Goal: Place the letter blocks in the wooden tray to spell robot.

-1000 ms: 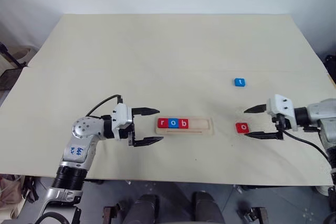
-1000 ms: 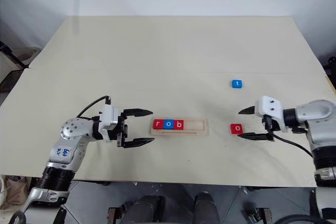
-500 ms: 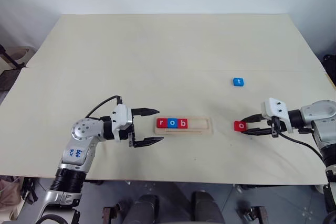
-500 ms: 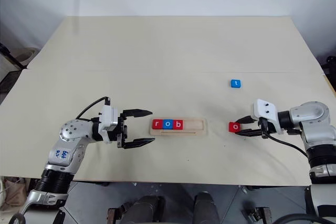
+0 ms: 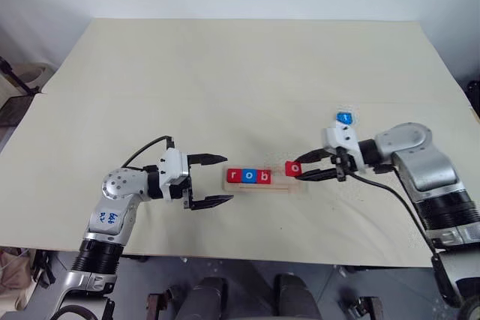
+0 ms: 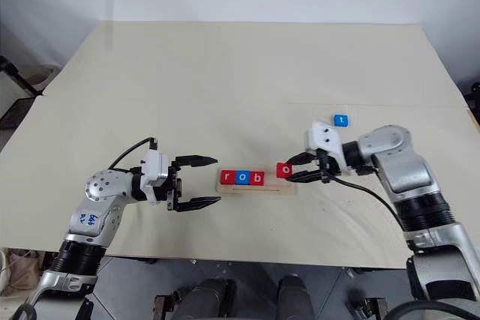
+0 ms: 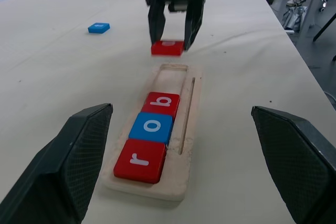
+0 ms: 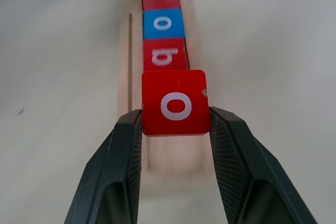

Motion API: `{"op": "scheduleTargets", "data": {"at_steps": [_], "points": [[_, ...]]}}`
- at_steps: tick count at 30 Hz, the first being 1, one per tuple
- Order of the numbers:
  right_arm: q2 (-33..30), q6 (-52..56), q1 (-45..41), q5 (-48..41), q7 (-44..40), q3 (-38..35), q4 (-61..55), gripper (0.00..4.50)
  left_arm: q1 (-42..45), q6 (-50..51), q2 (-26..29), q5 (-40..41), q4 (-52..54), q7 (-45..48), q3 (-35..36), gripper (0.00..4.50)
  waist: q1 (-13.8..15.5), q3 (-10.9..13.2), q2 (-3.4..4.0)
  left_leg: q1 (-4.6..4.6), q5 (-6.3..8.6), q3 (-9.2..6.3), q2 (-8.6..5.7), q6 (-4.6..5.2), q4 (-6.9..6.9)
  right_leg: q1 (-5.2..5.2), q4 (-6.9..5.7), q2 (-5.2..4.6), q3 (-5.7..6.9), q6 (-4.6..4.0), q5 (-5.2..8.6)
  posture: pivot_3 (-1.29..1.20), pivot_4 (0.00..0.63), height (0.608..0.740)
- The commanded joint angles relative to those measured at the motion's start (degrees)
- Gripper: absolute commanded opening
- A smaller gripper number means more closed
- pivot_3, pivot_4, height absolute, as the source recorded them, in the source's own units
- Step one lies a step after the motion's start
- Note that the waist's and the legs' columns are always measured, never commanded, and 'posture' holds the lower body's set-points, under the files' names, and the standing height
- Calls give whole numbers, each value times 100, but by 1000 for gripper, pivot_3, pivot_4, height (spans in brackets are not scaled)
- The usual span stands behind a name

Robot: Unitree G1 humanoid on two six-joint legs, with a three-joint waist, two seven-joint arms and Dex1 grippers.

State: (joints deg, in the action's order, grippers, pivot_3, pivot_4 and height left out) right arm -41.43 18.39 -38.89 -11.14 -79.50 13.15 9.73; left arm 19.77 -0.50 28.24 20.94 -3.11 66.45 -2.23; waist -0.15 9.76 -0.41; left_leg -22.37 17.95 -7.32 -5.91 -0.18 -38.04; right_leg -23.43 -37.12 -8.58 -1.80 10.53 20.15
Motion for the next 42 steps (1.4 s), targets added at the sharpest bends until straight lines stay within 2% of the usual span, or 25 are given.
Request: {"op": "scheduleTargets", "data": {"at_steps": [1,19,26,28,36,42], "points": [[57,4,-129,65,91,-12,-22,1458,31,-41,23,65,133,-3,26,4500,-4,0,0,0,0,0,1,0,0,-1,-1,0,1,0,0,0,150,740],[360,-169,-191,399,228,274,87,1458,6,-37,-14,56,226,-178,32,4500,-20,0,0,0,0,1,2,0,0,-3,-4,1,1,-1,0,0,150,740],[219,-47,-227,265,39,139,-101,3922,4,-24,5,67,245,-194,36,4500,-21,0,0,0,0,1,2,0,0,-3,-3,1,1,-1,0,0,150,740],[201,3,-222,154,-16,48,-146,4494,2,-21,8,72,250,-194,38,4500,-18,0,0,0,0,1,2,0,0,-3,-3,1,2,-1,0,0,150,740],[-305,-59,260,-123,173,-648,-261,4494,-22,-25,8,73,268,-185,29,4500,6,0,0,0,0,0,1,0,0,-1,-1,1,2,-1,0,0,150,740],[-636,-479,1411,-490,749,-1985,-270,4494,-28,-46,17,76,211,-150,33,4500,18,0,-1,0,0,1,-1,0,2,2,2,0,3,0,-1,0,150,740]]}}
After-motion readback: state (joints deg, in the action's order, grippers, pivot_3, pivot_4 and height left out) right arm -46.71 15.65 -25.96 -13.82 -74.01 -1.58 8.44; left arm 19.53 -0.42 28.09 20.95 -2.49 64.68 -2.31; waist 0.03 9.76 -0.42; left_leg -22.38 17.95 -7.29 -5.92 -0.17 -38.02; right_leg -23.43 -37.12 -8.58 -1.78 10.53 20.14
